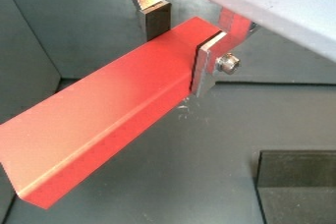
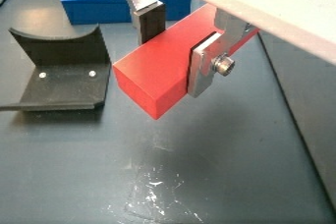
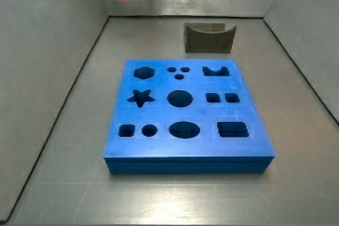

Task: Pick up the rectangle object. Move up. Place the rectangle object on the fixture. Regrasp the rectangle object. Move to above the board. Insert the rectangle object.
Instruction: Place the rectangle object on the fixture.

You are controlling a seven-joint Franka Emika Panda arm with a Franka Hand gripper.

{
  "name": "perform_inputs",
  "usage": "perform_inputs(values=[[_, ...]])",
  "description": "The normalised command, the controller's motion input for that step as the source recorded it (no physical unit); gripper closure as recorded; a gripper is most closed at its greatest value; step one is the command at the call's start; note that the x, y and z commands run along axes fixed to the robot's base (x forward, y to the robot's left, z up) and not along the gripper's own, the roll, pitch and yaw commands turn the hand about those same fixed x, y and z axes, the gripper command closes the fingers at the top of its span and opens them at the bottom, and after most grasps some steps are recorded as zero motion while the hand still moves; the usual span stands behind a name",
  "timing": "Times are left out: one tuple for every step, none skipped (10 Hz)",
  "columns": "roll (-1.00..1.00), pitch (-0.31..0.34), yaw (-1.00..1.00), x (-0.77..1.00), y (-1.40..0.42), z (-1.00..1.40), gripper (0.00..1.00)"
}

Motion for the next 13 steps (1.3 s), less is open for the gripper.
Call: perform_inputs(values=[[0.1, 0.093, 0.03, -0.03, -0.01, 0.76, 1.0], [0.09, 0.092, 0.02, -0.03, 0.0, 0.67, 1.0], [0.08, 0.092, 0.02, -0.02, 0.0, 0.53, 1.0], [0.08, 0.095, 0.02, -0.02, 0.0, 0.42, 1.0], [0.08, 0.1, 0.02, -0.01, 0.0, 0.35, 1.0], [-0.06, -0.006, 1.0, 1.0, -0.58, 0.12, 1.0], [-0.06, -0.001, 1.0, 1.0, -0.58, 0.09, 1.0], [-0.07, 0.01, 1.0, 1.0, -0.53, 0.05, 1.0], [-0.08, 0.011, 1.0, 1.0, -0.46, 0.06, 1.0], [-0.09, 0.023, 1.0, 1.0, -0.42, 0.05, 1.0], [-0.1, 0.03, 1.0, 1.0, -0.39, 0.04, 1.0], [-0.13, 0.053, 1.0, 1.0, -0.32, 0.03, 1.0], [-0.15, 0.065, 1.0, 1.0, -0.29, 0.03, 1.0]])
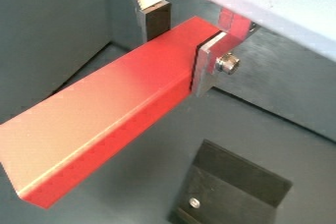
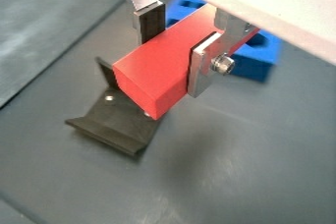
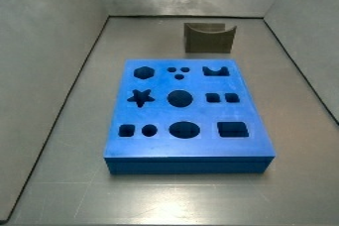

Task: Pick up the rectangle object. Move up. Place the rectangle object on the fixture. Regrasp the rectangle object. Move to above the board. Insert the rectangle object.
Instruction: Place the rectangle object on the fixture.

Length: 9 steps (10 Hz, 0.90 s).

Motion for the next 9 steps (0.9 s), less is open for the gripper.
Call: perform_inputs(values=[[-0.2, 0.1, 1.0, 1.0, -0.24, 0.02, 1.0], [-0.24, 0.132, 0.96, 1.0, -0.2, 0.02, 1.0], [-0.22, 0.145, 0.7, 1.0, -0.17, 0.02, 1.0], [-0.2, 0.153, 0.47, 1.0, -0.14, 0.01, 1.0], [-0.17, 0.155, 0.25, 1.0, -0.11, 0.01, 1.0], [-0.14, 0.151, 0.15, 1.0, -0.08, 0.01, 1.0], [-0.12, 0.148, 0.08, 1.0, -0.07, 0.01, 1.0], [-1.0, 0.239, 0.01, 1.0, 0.35, -0.11, 1.0], [-1.0, 0.241, 0.0, 1.0, 0.37, -0.12, 1.0]])
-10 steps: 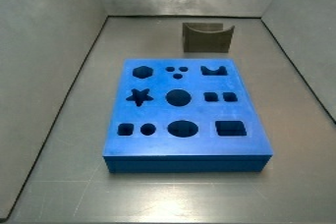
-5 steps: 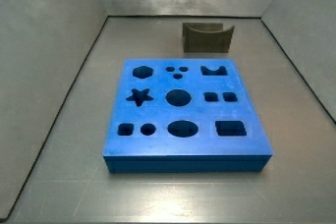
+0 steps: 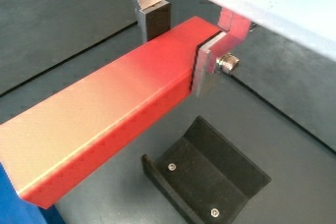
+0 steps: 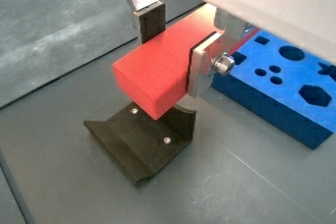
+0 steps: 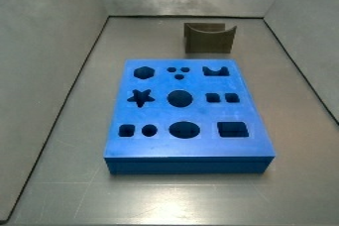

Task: Pick up the rectangle object. Move up. Place the rectangle object on the fixture. Regrasp the rectangle object. Move to above the board. Insert the rectangle object.
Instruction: Place the rectangle object on the fixture.

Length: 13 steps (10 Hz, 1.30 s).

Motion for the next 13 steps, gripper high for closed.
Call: perform_inputs(values=[[-1.0, 0.232, -0.04, 1.0, 0.31, -0.09, 1.0], [-1.0, 0.232, -0.05, 1.0, 0.2, -0.06, 1.0], [-1.0, 0.234, -0.06, 0.96, 0.11, -0.04, 1.0], [-1.0, 0.234, -0.08, 0.93, 0.1, -0.03, 1.0], [-1.0, 0.232, -0.1, 0.88, 0.08, -0.03, 1.0], [-1.0, 0.232, -0.13, 0.84, 0.07, -0.03, 1.0], [-0.86, 0.194, -0.14, 0.8, 0.07, -0.02, 1.0], [-0.72, 0.158, -0.14, 0.76, 0.06, -0.02, 1.0], [-0.52, 0.119, -0.14, 0.72, 0.06, -0.02, 1.0], [-0.43, 0.105, -0.13, 0.69, 0.06, -0.02, 1.0], [-0.26, 0.087, -0.11, 0.64, 0.05, -0.02, 1.0], [-0.2, 0.075, -0.1, 0.59, 0.05, -0.01, 1.0], [-0.19, 0.069, -0.1, 0.53, 0.05, -0.01, 1.0]])
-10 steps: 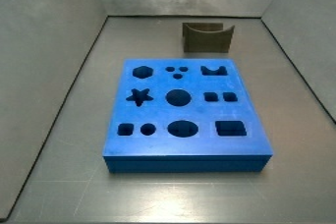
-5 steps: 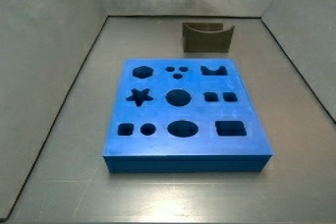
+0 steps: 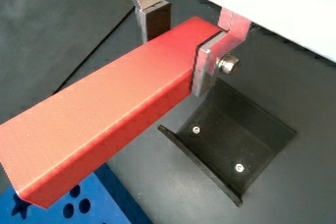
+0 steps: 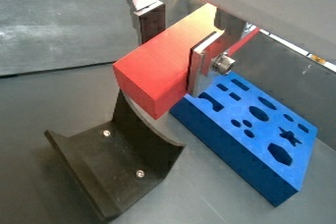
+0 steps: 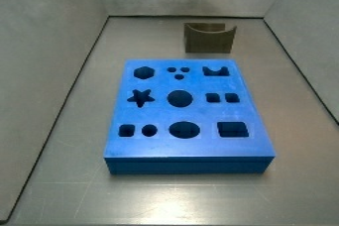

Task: Pick up the rectangle object. Move up. Place the rectangle object on the fixture. Regrasp the rectangle object. Move to above the board. Insert the rectangle object.
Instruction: Place the rectangle object on the fixture.

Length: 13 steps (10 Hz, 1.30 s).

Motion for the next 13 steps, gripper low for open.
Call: perform_inputs(values=[[-0.19, 0.068, -0.09, 0.49, 0.05, -0.02, 1.0], [-0.19, 0.066, -0.08, 0.43, 0.05, -0.02, 1.0], [-0.19, 0.068, -0.07, 0.38, 0.05, -0.02, 1.0], [-0.19, 0.078, -0.07, 0.34, 0.05, -0.02, 1.0], [-0.19, 0.085, -0.07, 0.31, 0.05, -0.02, 1.0], [-0.19, 0.089, -0.07, 0.29, 0.05, -0.02, 1.0], [-0.18, 0.097, -0.07, 0.25, 0.06, -0.02, 1.0], [-0.18, 0.104, -0.07, 0.22, 0.06, -0.02, 1.0], [-0.18, 0.111, -0.07, 0.19, 0.06, -0.02, 1.0], [-0.18, 0.113, -0.07, 0.17, 0.06, -0.02, 1.0], [-1.0, 0.024, -0.09, 0.15, 0.08, -1.0, 1.0], [-1.0, 0.023, -0.09, 0.15, 0.09, -1.0, 1.0], [-1.0, 0.041, -0.1, 0.17, 0.1, -1.0, 1.0]])
